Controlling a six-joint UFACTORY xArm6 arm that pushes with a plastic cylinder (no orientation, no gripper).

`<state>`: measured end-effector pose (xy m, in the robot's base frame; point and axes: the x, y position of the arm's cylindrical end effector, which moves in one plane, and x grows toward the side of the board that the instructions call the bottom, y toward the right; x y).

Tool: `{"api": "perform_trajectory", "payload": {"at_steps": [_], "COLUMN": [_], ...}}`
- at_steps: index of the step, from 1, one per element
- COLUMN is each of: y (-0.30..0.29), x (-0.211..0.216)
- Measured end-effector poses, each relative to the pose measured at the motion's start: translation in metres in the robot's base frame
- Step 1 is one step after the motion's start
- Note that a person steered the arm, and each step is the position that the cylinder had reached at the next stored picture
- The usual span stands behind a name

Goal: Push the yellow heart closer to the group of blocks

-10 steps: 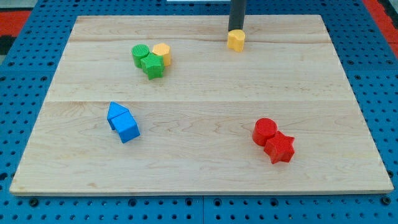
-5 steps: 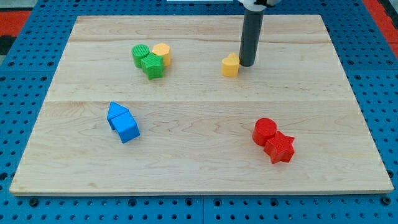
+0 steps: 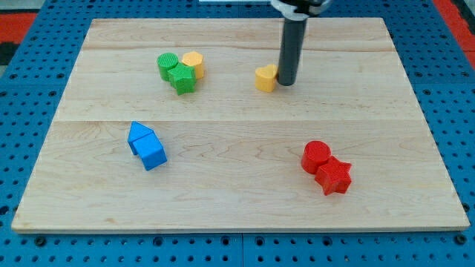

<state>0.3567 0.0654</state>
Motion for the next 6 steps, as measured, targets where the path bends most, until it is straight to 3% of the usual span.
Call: {"api": "perform_trajectory", "payload": {"at_steps": [2,6], "y": [-0.053,-0.056], "x": [-0.003,-0.039]}}
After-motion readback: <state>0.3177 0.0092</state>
